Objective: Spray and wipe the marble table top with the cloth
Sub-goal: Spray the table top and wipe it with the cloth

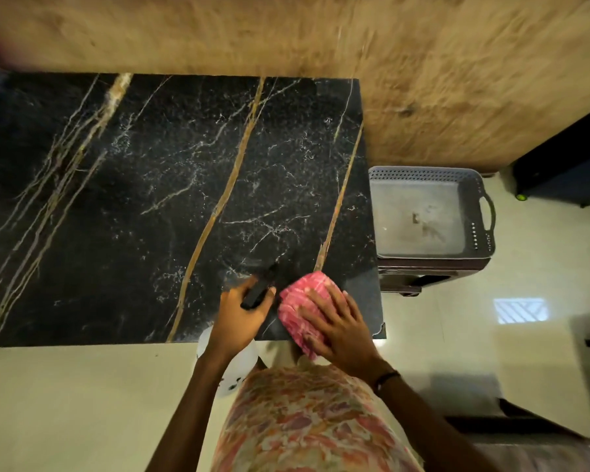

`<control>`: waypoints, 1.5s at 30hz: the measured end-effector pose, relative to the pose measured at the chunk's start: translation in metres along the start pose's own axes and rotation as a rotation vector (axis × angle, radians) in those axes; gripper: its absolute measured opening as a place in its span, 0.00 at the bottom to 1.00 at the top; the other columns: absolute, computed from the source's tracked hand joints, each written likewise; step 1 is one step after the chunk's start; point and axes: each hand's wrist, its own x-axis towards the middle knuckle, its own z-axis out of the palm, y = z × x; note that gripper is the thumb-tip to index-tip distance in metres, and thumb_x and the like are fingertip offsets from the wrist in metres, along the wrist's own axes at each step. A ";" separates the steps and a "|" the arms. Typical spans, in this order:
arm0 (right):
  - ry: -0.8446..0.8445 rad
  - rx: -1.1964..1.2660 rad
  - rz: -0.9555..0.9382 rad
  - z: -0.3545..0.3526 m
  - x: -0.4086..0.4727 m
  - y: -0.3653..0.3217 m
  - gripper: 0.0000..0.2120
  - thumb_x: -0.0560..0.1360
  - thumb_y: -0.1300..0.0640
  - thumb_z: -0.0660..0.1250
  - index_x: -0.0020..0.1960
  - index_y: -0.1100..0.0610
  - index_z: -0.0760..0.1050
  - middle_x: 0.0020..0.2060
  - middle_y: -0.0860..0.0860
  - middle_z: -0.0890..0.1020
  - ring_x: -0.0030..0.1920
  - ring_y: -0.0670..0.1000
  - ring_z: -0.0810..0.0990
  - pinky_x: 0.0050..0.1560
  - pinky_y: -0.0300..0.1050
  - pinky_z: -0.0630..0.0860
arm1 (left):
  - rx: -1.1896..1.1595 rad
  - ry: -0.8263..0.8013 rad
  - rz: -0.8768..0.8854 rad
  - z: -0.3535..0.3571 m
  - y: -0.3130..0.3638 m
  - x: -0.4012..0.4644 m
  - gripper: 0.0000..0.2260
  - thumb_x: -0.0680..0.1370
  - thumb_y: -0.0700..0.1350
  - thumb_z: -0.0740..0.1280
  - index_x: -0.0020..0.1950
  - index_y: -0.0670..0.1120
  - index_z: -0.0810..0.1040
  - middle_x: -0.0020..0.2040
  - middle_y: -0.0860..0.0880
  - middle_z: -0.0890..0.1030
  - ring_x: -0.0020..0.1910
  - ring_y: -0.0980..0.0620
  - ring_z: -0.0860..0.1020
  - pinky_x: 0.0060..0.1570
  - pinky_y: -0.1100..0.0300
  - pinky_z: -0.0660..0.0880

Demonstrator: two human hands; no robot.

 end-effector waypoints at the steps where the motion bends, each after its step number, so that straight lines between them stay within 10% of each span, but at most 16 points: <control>1: -0.012 -0.011 -0.018 -0.003 -0.009 0.011 0.25 0.79 0.37 0.49 0.73 0.44 0.62 0.73 0.53 0.67 0.74 0.61 0.58 0.71 0.63 0.56 | 0.000 0.001 -0.004 0.000 -0.001 -0.002 0.10 0.75 0.46 0.69 0.45 0.39 0.79 0.37 0.30 0.79 0.30 0.45 0.72 0.31 0.52 0.69; 13: 0.101 0.019 0.491 -0.037 0.085 0.060 0.30 0.76 0.39 0.51 0.75 0.49 0.60 0.75 0.57 0.62 0.73 0.68 0.55 0.68 0.69 0.53 | -0.051 0.027 -0.021 -0.024 -0.032 -0.036 0.04 0.76 0.46 0.68 0.41 0.52 0.77 0.40 0.28 0.77 0.28 0.46 0.66 0.29 0.55 0.64; 25: -0.014 -0.015 -0.065 0.011 0.034 -0.069 0.26 0.78 0.38 0.52 0.73 0.47 0.63 0.72 0.53 0.68 0.72 0.61 0.63 0.70 0.67 0.61 | -0.035 0.068 -0.009 -0.043 -0.066 -0.052 0.06 0.76 0.43 0.68 0.46 0.41 0.79 0.28 0.41 0.71 0.26 0.48 0.65 0.28 0.54 0.63; 34: 0.028 0.015 0.275 -0.011 0.110 -0.047 0.30 0.76 0.38 0.50 0.75 0.48 0.61 0.75 0.56 0.62 0.74 0.66 0.56 0.69 0.67 0.54 | -0.103 0.100 -0.027 -0.074 -0.083 -0.066 0.08 0.76 0.45 0.68 0.45 0.39 0.78 0.31 0.38 0.72 0.27 0.46 0.66 0.26 0.57 0.63; 45: -0.047 -0.099 -0.146 0.029 0.080 -0.132 0.27 0.78 0.38 0.48 0.75 0.45 0.59 0.74 0.52 0.64 0.75 0.61 0.57 0.73 0.64 0.54 | -0.082 0.142 -0.012 -0.106 -0.110 -0.070 0.05 0.76 0.43 0.68 0.41 0.45 0.78 0.27 0.44 0.69 0.25 0.47 0.64 0.27 0.55 0.62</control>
